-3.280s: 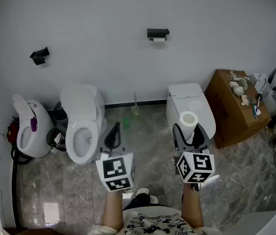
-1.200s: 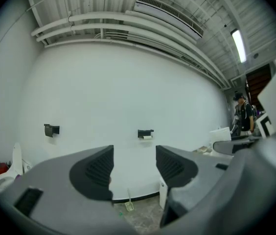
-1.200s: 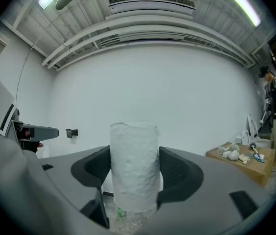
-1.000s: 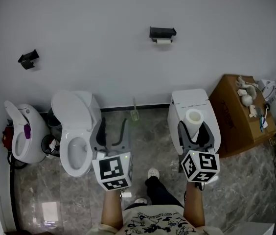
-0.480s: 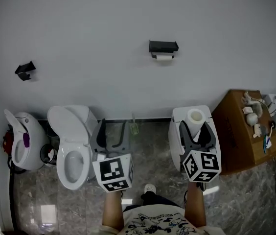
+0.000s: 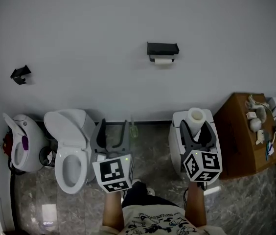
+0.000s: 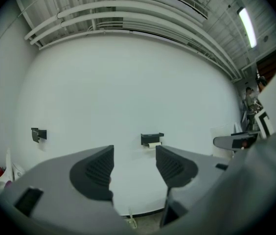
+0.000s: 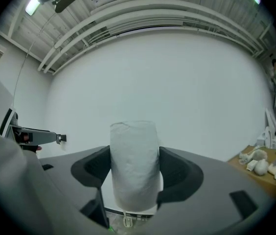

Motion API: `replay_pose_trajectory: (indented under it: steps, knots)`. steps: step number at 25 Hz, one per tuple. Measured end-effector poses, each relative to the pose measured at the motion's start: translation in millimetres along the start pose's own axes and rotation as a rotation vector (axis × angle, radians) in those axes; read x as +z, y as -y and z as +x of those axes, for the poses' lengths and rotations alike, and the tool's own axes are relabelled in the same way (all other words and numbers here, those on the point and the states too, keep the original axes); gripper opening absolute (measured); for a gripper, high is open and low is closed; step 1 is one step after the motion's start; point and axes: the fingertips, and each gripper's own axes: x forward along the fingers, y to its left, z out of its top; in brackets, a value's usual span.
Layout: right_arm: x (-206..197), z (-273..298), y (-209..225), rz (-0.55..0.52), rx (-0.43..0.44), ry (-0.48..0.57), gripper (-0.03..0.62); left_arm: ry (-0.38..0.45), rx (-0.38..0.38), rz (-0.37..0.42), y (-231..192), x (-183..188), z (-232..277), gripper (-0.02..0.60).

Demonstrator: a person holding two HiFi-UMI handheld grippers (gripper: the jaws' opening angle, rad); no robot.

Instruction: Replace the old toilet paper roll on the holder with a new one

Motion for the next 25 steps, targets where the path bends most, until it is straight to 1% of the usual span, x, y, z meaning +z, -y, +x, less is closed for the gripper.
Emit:
replay_pose_trajectory:
  steps: [5, 10, 19, 25]
  knots:
    - [-7, 22, 11, 0.012, -0.012, -0.012, 0.311, -0.011, -0.017, 0.022, 5, -4, 28, 0.253]
    - [-6, 52, 24, 0.008, -0.034, -0.007, 0.311, -0.004, -0.040, 0.018, 8, -4, 67, 0.253]
    - [-2, 132, 44, -0.009, -0.050, -0.002, 0.311, 0.019, -0.078, 0.023, 11, 2, 160, 0.253]
    - [12, 187, 63, -0.026, -0.073, 0.004, 0.311, 0.022, -0.109, 0.031, 14, 13, 226, 0.253]
